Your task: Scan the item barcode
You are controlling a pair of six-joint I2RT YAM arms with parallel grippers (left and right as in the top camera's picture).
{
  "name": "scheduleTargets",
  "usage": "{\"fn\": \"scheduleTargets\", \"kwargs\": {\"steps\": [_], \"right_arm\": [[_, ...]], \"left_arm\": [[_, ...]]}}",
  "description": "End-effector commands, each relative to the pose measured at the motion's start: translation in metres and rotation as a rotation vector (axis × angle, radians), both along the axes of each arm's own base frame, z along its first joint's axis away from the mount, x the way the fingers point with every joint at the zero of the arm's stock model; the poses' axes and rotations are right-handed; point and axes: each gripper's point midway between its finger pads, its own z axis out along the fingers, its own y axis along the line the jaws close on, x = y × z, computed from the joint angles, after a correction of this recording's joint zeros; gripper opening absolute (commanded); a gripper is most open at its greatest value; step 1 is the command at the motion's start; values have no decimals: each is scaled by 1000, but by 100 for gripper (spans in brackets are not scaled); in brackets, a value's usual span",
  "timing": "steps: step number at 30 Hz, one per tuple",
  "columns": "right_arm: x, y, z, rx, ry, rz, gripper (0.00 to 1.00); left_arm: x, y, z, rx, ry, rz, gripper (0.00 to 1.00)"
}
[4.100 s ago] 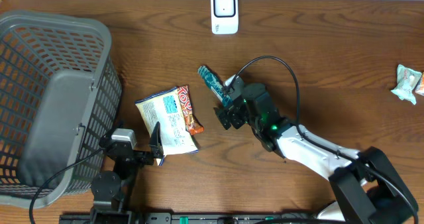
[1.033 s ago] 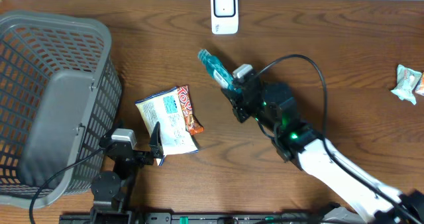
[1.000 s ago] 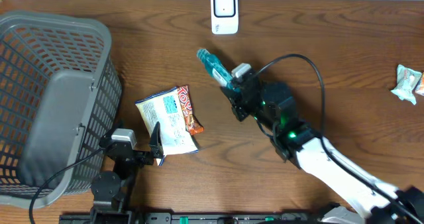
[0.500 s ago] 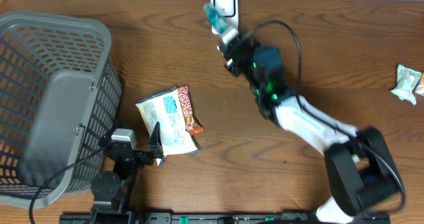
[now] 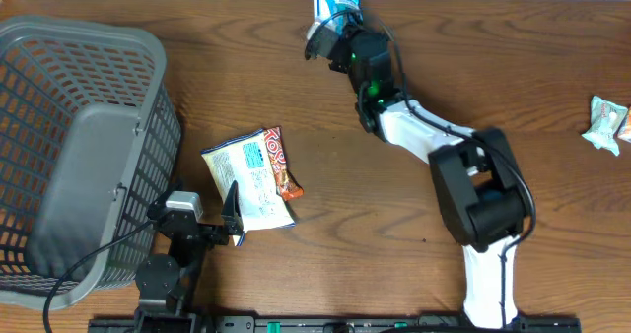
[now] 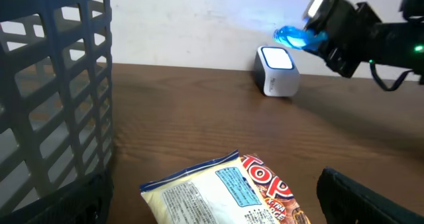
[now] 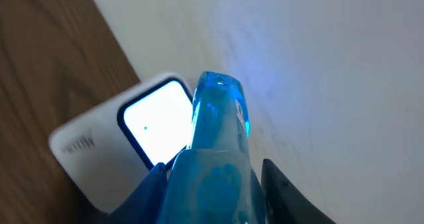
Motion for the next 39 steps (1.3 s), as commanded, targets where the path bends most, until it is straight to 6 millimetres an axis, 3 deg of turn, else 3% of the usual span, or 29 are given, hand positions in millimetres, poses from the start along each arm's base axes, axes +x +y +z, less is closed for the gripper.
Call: {"fn": "scheduleTargets", "kwargs": {"steps": [1, 11, 16, 23, 28, 29, 33, 39], "right_arm": [[16, -4, 40, -82, -120, -37, 1], [19, -8, 32, -41, -98, -78, 1], [22, -35, 39, -32, -110, -236, 1], [23, -114, 49, -68, -129, -562, 1], [19, -190, 34, -149, -60, -781, 1], [17, -215, 26, -161, -26, -835, 1], [6, -280, -4, -207, 111, -943, 1], [-24, -361, -59, -196, 374, -1017, 1]], "left_arm": [[0, 1, -15, -2, 38, 4, 98], [0, 1, -15, -2, 38, 4, 98], [0, 1, -15, -2, 38, 4, 98], [0, 1, -15, -2, 38, 4, 98], [0, 1, -15, -2, 38, 4, 98], [0, 1, -15, -2, 38, 4, 98], [0, 1, -15, -2, 38, 4, 98], [0, 1, -15, -2, 38, 4, 98]]}}
